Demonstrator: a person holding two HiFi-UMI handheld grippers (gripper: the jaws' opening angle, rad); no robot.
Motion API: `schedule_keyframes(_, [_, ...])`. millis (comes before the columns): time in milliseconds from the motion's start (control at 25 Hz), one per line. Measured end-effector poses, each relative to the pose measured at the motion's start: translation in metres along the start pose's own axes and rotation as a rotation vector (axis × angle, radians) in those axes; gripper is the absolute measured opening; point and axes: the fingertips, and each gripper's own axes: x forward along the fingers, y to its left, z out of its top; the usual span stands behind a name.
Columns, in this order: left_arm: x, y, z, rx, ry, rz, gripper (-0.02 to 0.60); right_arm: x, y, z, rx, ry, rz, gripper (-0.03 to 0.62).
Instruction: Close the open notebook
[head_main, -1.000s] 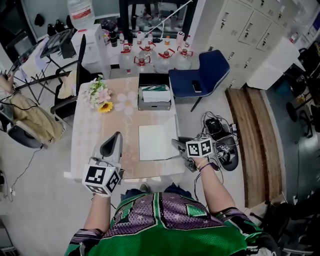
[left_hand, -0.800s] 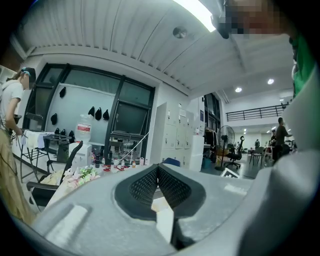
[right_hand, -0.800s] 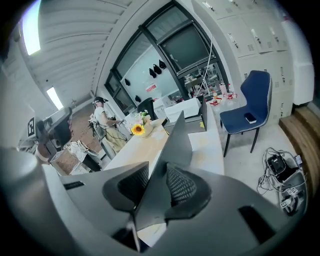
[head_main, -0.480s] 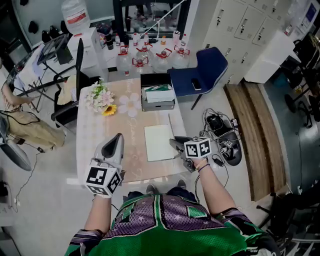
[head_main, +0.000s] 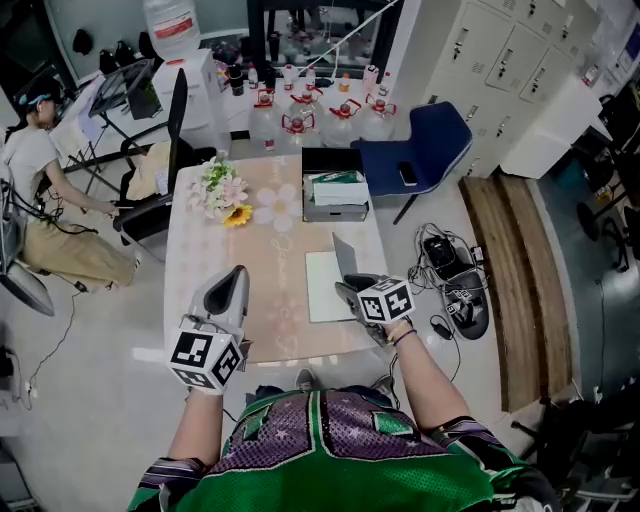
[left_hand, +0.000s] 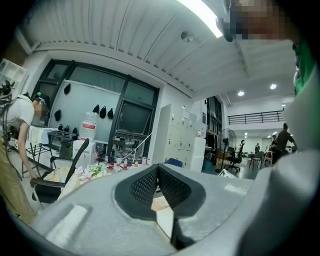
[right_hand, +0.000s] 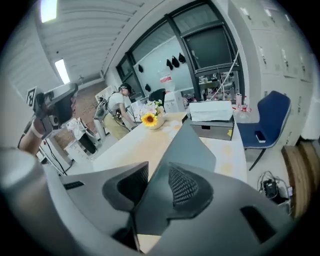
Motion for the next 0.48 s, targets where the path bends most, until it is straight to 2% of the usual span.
schedule_keyframes(160, [-0.007,0.01,0.007,0.002,-0.008,0.034,0.015,0.007,0.023,0.013,-0.105,-0.007,0.016,0.114])
schedule_keyframes(280, [-0.007,0.012,0.008,-0.003,-0.022,0.05,0.015,0.008,0.04,0.024,-0.121,-0.044,0.076,0.114])
schedule_keyframes(480, [-0.003,-0.003,0.006,-0.009,-0.024,0.058,0.015,-0.007,0.039,0.017,-0.121,-0.043,0.111,0.114])
